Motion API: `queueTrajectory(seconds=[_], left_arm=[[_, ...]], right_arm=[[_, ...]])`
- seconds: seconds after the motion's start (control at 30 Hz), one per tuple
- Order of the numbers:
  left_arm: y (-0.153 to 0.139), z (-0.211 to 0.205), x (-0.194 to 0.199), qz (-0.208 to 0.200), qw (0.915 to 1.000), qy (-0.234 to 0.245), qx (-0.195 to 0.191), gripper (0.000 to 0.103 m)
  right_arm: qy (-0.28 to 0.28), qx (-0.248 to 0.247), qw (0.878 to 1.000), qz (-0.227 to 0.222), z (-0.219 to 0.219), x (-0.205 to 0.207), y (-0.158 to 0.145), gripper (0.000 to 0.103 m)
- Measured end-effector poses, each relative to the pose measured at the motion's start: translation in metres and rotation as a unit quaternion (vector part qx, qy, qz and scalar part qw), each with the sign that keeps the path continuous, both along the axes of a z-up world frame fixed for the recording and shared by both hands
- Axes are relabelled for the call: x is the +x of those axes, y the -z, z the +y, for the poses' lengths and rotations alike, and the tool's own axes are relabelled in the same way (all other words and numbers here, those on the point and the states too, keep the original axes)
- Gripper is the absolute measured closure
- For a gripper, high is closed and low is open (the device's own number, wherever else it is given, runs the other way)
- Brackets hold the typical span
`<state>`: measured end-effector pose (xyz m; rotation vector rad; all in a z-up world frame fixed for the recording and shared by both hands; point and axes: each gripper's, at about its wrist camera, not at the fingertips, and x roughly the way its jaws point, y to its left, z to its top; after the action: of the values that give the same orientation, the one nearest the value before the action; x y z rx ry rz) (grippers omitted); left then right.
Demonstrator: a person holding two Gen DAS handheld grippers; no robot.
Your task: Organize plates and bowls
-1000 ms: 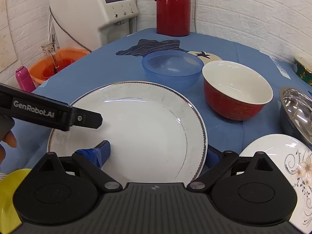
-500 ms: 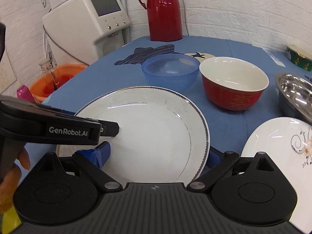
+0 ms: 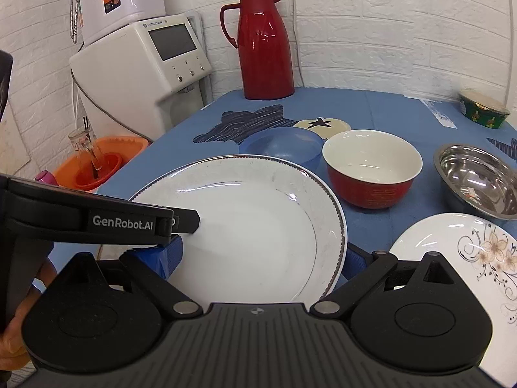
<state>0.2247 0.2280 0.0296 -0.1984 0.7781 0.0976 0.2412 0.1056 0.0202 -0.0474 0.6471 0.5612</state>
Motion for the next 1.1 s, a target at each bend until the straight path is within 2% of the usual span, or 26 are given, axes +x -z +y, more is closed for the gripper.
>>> queueTrajectory(seconds=[0.2,0.53,0.77,1.1], left_arm=[[-0.005,-0.005,-0.022,-0.005,1.0000,-0.001,-0.006,0.063],[-0.019,-0.023,-0.087,-0.025,0.9997,0.005,-0.001,0.063],[-0.005,-0.029,-0.133,-0.013,0.9998,-0.002,-0.011,0.061],[0.021,-0.028,-0.159,0.016,0.9998,-0.010,-0.012,0.061]], right_arm=[[0.001,0.002,1.000,-0.002,-0.004,-0.024,-0.006,0.017],[0.011,0.013,1.000,-0.017,-0.017,-0.084,-0.018,0.017],[0.010,0.019,1.000,-0.007,-0.019,-0.125,-0.006,0.017],[-0.008,0.010,1.000,0.028,-0.016,-0.145,0.015,0.017]])
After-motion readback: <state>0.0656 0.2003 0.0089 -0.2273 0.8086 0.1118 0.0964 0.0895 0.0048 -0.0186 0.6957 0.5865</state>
